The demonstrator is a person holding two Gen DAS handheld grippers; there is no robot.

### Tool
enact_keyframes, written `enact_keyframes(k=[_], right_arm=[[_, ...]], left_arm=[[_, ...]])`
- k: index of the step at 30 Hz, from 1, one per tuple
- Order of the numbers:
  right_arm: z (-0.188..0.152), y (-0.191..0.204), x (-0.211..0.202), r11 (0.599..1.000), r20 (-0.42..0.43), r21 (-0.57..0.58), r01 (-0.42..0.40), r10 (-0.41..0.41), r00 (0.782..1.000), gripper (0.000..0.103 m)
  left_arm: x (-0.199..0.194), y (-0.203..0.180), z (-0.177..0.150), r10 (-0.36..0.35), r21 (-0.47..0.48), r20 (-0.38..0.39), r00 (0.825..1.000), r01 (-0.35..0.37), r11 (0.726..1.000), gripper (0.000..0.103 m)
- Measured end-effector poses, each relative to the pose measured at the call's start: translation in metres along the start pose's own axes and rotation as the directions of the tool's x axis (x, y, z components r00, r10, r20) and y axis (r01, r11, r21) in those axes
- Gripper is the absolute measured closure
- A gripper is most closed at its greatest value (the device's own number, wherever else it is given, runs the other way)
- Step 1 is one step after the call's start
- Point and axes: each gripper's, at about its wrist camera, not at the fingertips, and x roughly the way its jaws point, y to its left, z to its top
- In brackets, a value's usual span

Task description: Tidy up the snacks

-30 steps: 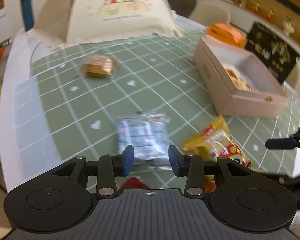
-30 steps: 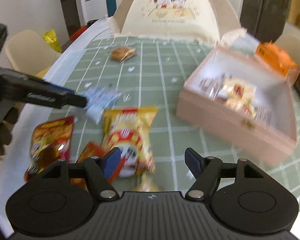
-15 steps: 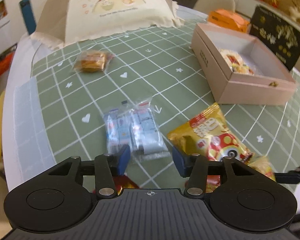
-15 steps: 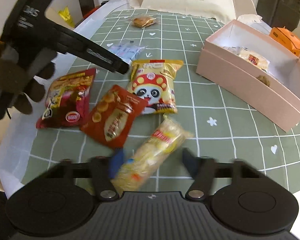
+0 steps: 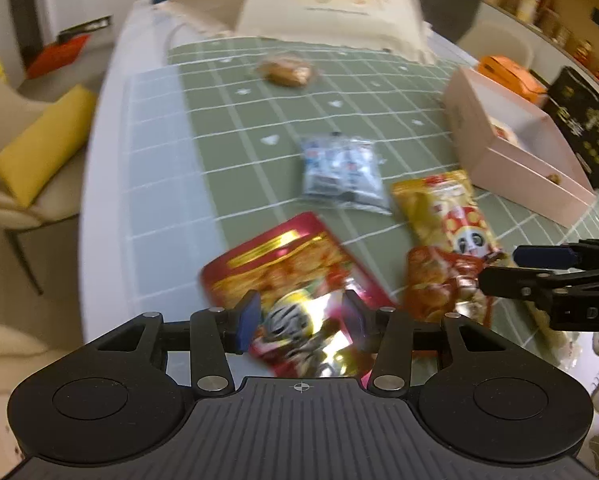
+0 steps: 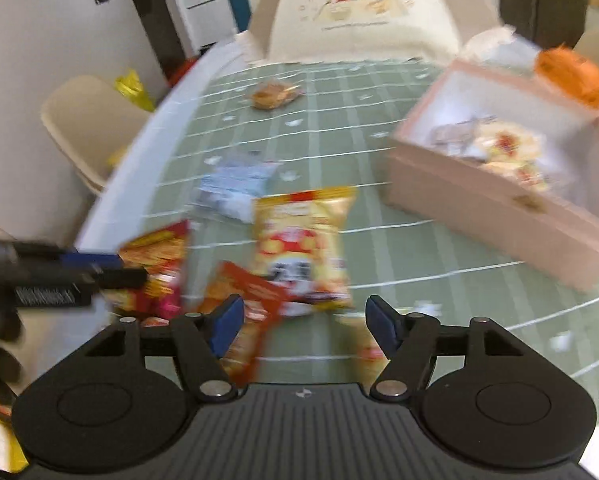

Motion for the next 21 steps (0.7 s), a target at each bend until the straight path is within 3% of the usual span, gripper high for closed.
enact_keyframes(k=[3, 5, 8, 12, 17, 21], right_arm=[[0.004, 0.022, 0.012, 0.999, 0.000, -0.026, 0.043, -0.043, 0.999, 0.034], [0.009, 0.033, 0.015, 0.994, 0.023, -0.042, 0.101, -0.101, 0.995, 0.034], [0.021, 0.040, 0.029, 0.986, 0.020, -0.073, 0.148, -0.147, 0.989, 0.025], [0.038, 0.038, 0.046, 0.958, -0.030, -0.115, 0.262, -0.267, 0.963, 0.026], [0.040, -0.009, -0.001, 0.964, 0.025, -0.105, 0.246, -0.244, 0.969, 0.026], [0.028, -0.065, -0.035, 0.972, 0.055, -0.070, 0.222, -0.219, 0.974, 0.026]], left_arm=[[-0.005, 0.009, -0.004, -0.011, -0.044, 0.011, 1.000, 0.012, 0.999, 0.053], [-0.006, 0.009, -0.007, -0.070, -0.056, 0.002, 0.998, 0.070, 0.996, 0.053], [-0.006, -0.006, -0.016, -0.125, -0.020, 0.008, 0.992, 0.125, 0.992, 0.051], [-0.010, -0.028, -0.016, -0.162, 0.002, 0.034, 0.986, 0.162, 0.987, 0.052], [-0.016, -0.058, 0.001, -0.190, -0.019, 0.079, 0.979, 0.192, 0.981, 0.052], [0.000, -0.113, 0.044, -0.228, -0.017, 0.139, 0.964, 0.233, 0.972, 0.052]])
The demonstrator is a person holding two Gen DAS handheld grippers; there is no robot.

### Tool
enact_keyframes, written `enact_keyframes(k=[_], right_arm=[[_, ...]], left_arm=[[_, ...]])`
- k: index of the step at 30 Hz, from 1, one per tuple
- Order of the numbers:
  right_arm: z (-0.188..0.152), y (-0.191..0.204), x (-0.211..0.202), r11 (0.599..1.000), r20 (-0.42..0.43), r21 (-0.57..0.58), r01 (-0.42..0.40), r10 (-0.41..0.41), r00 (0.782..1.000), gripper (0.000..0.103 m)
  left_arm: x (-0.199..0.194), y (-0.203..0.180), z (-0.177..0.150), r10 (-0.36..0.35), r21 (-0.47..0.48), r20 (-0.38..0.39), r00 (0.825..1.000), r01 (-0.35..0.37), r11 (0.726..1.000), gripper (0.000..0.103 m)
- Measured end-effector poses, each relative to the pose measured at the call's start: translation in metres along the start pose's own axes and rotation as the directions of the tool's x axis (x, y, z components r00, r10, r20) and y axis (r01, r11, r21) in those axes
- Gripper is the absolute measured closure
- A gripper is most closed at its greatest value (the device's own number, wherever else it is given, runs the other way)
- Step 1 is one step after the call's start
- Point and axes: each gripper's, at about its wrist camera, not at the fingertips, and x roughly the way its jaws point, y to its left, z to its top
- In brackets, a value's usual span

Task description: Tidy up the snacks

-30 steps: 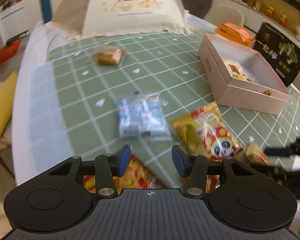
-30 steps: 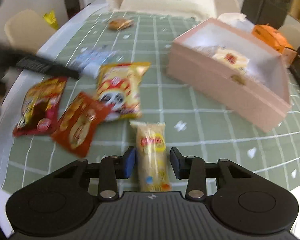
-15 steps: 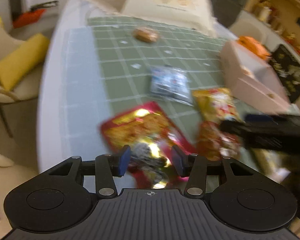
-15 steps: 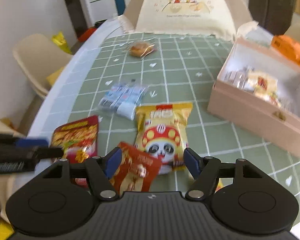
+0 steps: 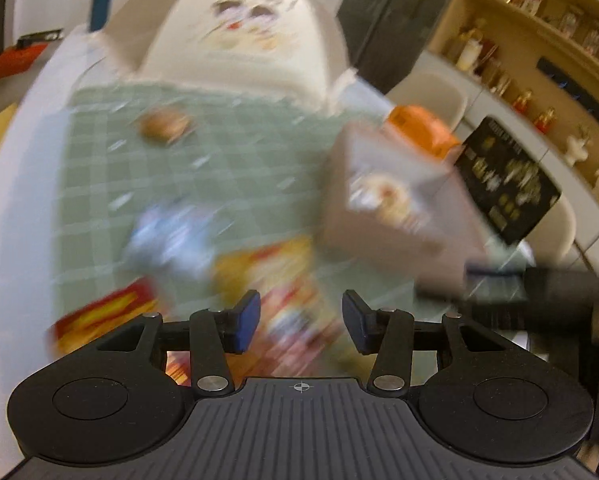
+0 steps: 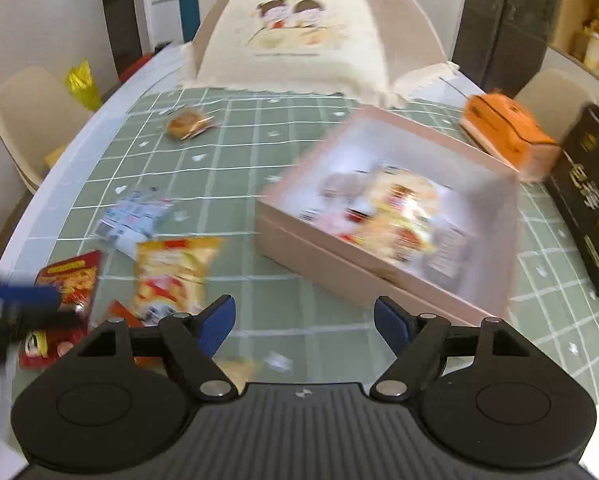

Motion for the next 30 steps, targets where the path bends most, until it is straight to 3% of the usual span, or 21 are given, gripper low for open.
enact_keyframes(k=[1, 3, 5, 8, 12, 16, 18, 19, 21, 23, 25, 28, 30], right_arm=[[-0.007, -0.014, -0.004, 1.000, -0.002, 0.008, -0.019, 0.019, 1.000, 0.026], [-0.020, -0.040, -0.008, 0.999, -0.018, 0.008, -0.045, 0.045, 0.999, 0.029], [-0.030, -0.063, -0.006, 1.000, -0.022, 0.000, -0.020, 0.020, 1.000, 0.041], [-0.030, -0.092, 0.010, 0.999, -0.036, 0.010, 0.046, -0.045, 0.998, 0.048], [-0.019, -0.116, 0.026, 0.999, -0.019, 0.029, 0.015, -0.015, 1.000, 0.048], [-0.001, -0.099, 0.045, 0.999, 0.005, -0.053, -0.002, 0.002, 1.000, 0.045], [0.011, -0.088, 0.055, 0.996, 0.027, -0.091, 0.000, 0.003, 1.000, 0.046], [0.016, -0.083, 0.058, 0.995, 0.035, -0.098, -0.007, 0.010, 0.999, 0.046], [0.027, -0.075, 0.059, 0.995, 0.028, -0.092, -0.035, 0.038, 0.999, 0.045], [0.030, -0.066, 0.051, 0.993, 0.019, -0.064, -0.101, 0.103, 0.995, 0.029], [0.025, -0.055, 0.044, 0.978, -0.005, -0.047, -0.205, 0.205, 0.979, 0.019], [0.014, -0.025, 0.044, 0.944, -0.056, -0.047, -0.327, 0.325, 0.944, 0.018], [0.007, -0.002, 0.047, 0.927, -0.089, -0.062, -0.370, 0.364, 0.927, 0.018]], left_arm=[[0.012, -0.013, 0.011, -0.001, 0.011, 0.018, 1.000, 0.001, 1.000, 0.052], [0.039, -0.039, 0.031, 0.059, 0.056, 0.061, 0.996, -0.062, 0.996, 0.052], [0.066, -0.057, 0.047, 0.144, 0.093, 0.068, 0.987, -0.150, 0.984, 0.052], [0.104, -0.067, 0.057, 0.282, 0.148, 0.035, 0.959, -0.285, 0.947, 0.051], [0.109, -0.060, 0.053, 0.292, 0.182, 0.024, 0.956, -0.291, 0.939, 0.046], [0.103, -0.035, 0.057, 0.347, 0.164, 0.043, 0.937, -0.349, 0.923, 0.046], [0.101, -0.017, 0.065, 0.341, 0.127, 0.052, 0.939, -0.345, 0.930, 0.048], [0.095, -0.008, 0.068, 0.320, 0.102, 0.063, 0.945, -0.325, 0.940, 0.053], [0.072, 0.009, 0.073, 0.270, 0.037, 0.105, 0.957, -0.275, 0.961, 0.053], [0.045, 0.023, 0.071, 0.261, -0.011, 0.138, 0.955, -0.262, 0.965, 0.053], [0.027, 0.041, 0.062, 0.278, -0.069, 0.122, 0.953, -0.271, 0.960, 0.055], [0.005, 0.061, 0.033, 0.263, -0.170, 0.068, 0.963, -0.248, 0.954, 0.055], [-0.009, 0.057, 0.008, 0.221, -0.148, 0.042, 0.974, -0.213, 0.966, 0.055]])
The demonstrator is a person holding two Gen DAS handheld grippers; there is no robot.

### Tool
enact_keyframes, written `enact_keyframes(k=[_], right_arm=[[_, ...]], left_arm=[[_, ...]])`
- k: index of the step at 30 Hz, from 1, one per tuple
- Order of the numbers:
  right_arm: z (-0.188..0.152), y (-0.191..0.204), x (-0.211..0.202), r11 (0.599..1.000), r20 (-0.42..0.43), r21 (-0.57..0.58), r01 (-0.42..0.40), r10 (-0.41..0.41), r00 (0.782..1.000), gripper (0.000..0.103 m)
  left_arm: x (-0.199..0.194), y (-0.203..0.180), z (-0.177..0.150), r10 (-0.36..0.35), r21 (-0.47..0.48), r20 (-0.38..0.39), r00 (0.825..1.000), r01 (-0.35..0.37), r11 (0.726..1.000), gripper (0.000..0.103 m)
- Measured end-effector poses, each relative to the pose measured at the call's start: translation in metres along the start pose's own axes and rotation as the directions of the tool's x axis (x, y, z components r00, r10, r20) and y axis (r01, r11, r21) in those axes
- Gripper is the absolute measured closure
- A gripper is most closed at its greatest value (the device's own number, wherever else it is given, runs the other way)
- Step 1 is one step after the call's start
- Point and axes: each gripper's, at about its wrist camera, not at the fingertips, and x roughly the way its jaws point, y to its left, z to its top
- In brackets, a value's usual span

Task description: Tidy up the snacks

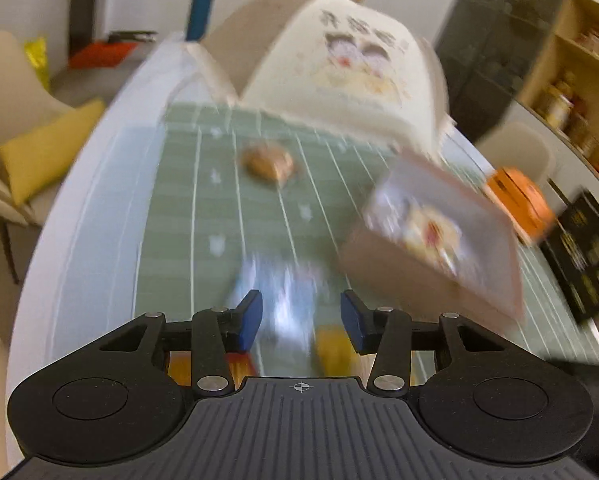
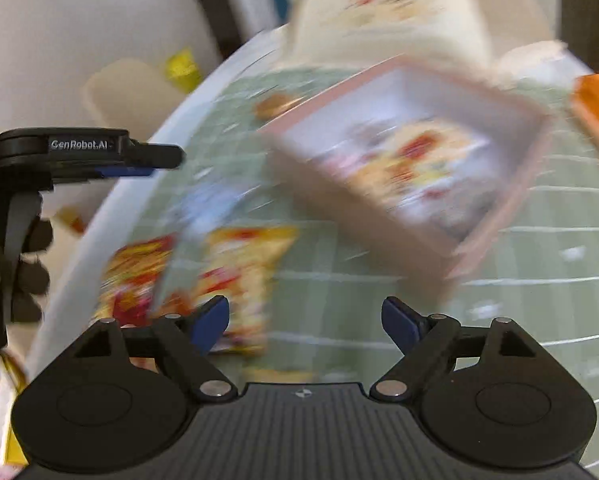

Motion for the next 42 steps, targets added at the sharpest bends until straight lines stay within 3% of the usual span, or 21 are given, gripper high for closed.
enact_keyframes(k=[5, 9, 11, 14, 18, 21, 26, 27, 28, 30, 32, 35, 39, 40, 42], right_arm=[[-0.029, 0.021, 0.003, 0.994, -0.083, -0.086, -0.062, 0.054, 0.995, 0.019], [-0.034, 0.004, -0.006, 0.985, -0.028, -0.140, 0.100, -0.104, 0.994, 0.019], [-0.024, -0.013, -0.010, 0.974, 0.018, -0.121, 0.189, -0.189, 0.982, 0.019], [-0.009, -0.035, -0.013, 0.964, 0.071, -0.100, 0.247, -0.241, 0.968, 0.019], [0.008, -0.053, -0.007, 0.920, 0.123, -0.100, 0.378, -0.366, 0.923, 0.019], [0.014, -0.066, -0.009, 0.926, 0.105, -0.058, 0.373, -0.366, 0.925, 0.019], [0.013, -0.076, -0.005, 0.860, 0.114, -0.066, 0.505, -0.497, 0.860, 0.020], [0.014, -0.079, -0.005, 0.864, 0.102, -0.051, 0.501, -0.495, 0.863, 0.020], [0.013, -0.083, -0.010, 0.886, 0.083, -0.034, 0.462, -0.458, 0.885, 0.020], [0.007, -0.081, -0.020, 0.947, 0.035, -0.010, 0.320, -0.320, 0.947, 0.020], [-0.008, -0.068, -0.032, 0.986, -0.017, 0.003, 0.169, -0.169, 0.985, 0.020], [-0.035, -0.035, -0.036, 0.999, -0.070, -0.022, 0.037, -0.039, 0.997, 0.020], [-0.059, -0.002, -0.021, 0.993, -0.086, -0.108, 0.043, -0.053, 0.995, 0.026], [-0.063, 0.003, -0.016, 0.992, -0.100, -0.121, 0.046, -0.058, 0.993, 0.042], [-0.070, 0.008, -0.017, 0.982, -0.100, -0.175, 0.068, -0.087, 0.991, 0.055]], left_arm=[[-0.016, -0.017, -0.053, -0.058, 0.118, -0.112, 0.992, 0.071, 0.990, 0.055], [-0.007, -0.044, -0.077, 0.017, 0.265, -0.134, 0.991, 0.019, 0.964, 0.054], [-0.004, -0.053, -0.082, 0.040, 0.293, -0.128, 0.991, 0.000, 0.956, 0.052], [-0.005, -0.058, -0.086, 0.046, 0.303, -0.135, 0.990, -0.003, 0.953, 0.051], [-0.010, -0.060, -0.089, 0.024, 0.304, -0.146, 0.989, 0.022, 0.952, 0.052], [-0.011, -0.060, -0.087, 0.075, 0.310, -0.119, 0.990, -0.034, 0.950, 0.052], [0.001, -0.055, -0.080, 0.079, 0.283, -0.129, 0.988, -0.040, 0.958, 0.050], [0.003, -0.056, -0.079, 0.071, 0.285, -0.131, 0.989, -0.031, 0.958, 0.050], [0.004, -0.056, -0.078, 0.065, 0.286, -0.134, 0.989, -0.024, 0.958, 0.048], [0.008, -0.055, -0.076, 0.040, 0.269, -0.145, 0.989, 0.001, 0.963, 0.048], [0.012, -0.053, -0.074, 0.006, 0.238, -0.172, 0.985, 0.036, 0.971, 0.044], [0.019, -0.058, -0.075, -0.009, 0.237, -0.214, 0.977, 0.061, 0.970, 0.038], [0.016, -0.066, -0.080, 0.000, 0.244, -0.220, 0.975, 0.056, 0.968, 0.041], [0.015, -0.067, -0.080, -0.005, 0.229, -0.218, 0.976, 0.056, 0.972, 0.042], [0.017, -0.071, -0.079, -0.004, 0.214, -0.209, 0.978, 0.050, 0.975, 0.043]])
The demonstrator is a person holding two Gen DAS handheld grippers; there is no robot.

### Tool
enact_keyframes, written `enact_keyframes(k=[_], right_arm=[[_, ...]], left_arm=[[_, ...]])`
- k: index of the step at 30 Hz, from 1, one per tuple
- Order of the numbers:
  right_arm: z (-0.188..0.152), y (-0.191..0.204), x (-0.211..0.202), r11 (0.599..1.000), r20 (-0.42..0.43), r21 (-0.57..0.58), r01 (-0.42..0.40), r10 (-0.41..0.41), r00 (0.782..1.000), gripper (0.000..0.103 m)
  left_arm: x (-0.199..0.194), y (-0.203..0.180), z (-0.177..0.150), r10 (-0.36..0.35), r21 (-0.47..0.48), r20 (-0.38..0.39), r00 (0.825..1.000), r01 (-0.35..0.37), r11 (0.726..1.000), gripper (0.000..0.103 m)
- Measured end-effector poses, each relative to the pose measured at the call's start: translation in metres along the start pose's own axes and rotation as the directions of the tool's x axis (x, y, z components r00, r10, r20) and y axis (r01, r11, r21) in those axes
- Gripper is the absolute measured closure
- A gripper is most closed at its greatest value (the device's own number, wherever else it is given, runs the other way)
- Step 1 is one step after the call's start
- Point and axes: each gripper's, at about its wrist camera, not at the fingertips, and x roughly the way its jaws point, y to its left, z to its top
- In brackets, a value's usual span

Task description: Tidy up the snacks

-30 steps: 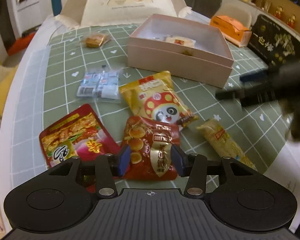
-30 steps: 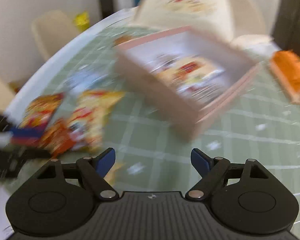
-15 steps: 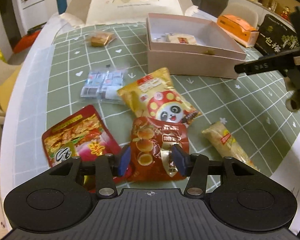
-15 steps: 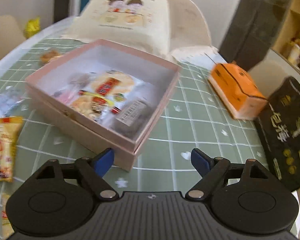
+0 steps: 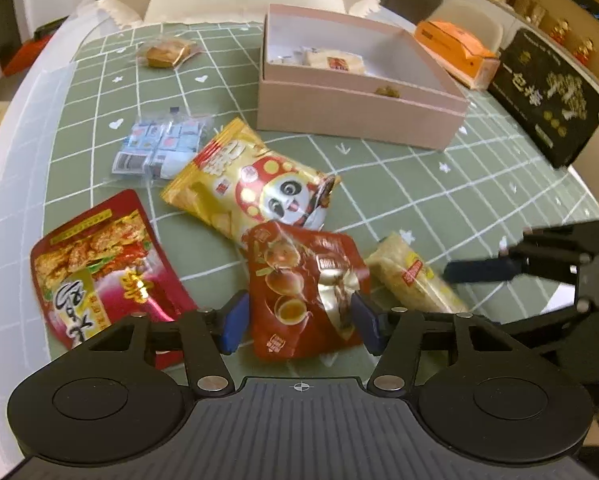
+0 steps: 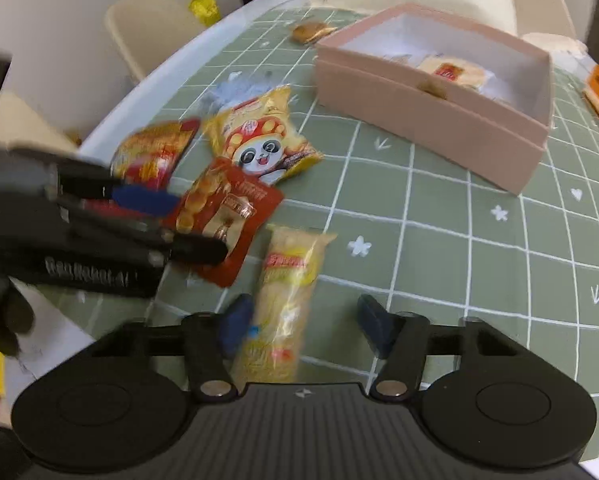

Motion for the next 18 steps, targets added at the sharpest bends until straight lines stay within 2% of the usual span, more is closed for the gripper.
enact_keyframes(k=[1, 3, 4, 9, 14, 17, 18], right_arm=[[-0.002, -0.001, -0.002, 0.999, 0.001, -0.024, 0.031, -0.031, 1.000, 0.065], [-0.007, -0.007, -0.008, 0.997, 0.006, -0.023, 0.070, -0.070, 0.998, 0.069], [-0.008, -0.016, -0.011, 0.997, 0.008, -0.008, 0.082, -0.082, 0.997, 0.071], [-0.023, -0.042, -0.023, 0.992, 0.007, 0.043, 0.122, -0.123, 0.992, 0.072], [-0.023, -0.054, -0.022, 0.991, 0.031, 0.042, 0.129, -0.131, 0.991, 0.070], [-0.016, -0.056, -0.018, 0.990, 0.042, 0.059, 0.128, -0.131, 0.991, 0.075], [-0.015, -0.055, -0.020, 0.990, 0.039, 0.067, 0.127, -0.129, 0.991, 0.075]], left_arm=[[0.003, -0.003, 0.002, 0.006, 0.000, 0.002, 1.000, -0.006, 1.000, 0.042], [0.009, -0.012, 0.004, 0.020, 0.011, -0.002, 1.000, -0.020, 1.000, 0.043], [0.013, -0.018, 0.005, 0.025, 0.018, -0.009, 1.000, -0.025, 1.000, 0.038], [0.023, -0.045, 0.003, 0.087, 0.101, -0.014, 0.996, -0.086, 0.991, 0.030], [0.026, -0.060, -0.001, 0.095, 0.167, -0.007, 0.995, -0.092, 0.982, 0.028], [0.020, -0.057, -0.003, 0.061, 0.144, -0.001, 0.998, -0.060, 0.988, 0.039], [0.014, -0.055, -0.004, 0.028, 0.122, 0.012, 1.000, -0.029, 0.992, 0.052]])
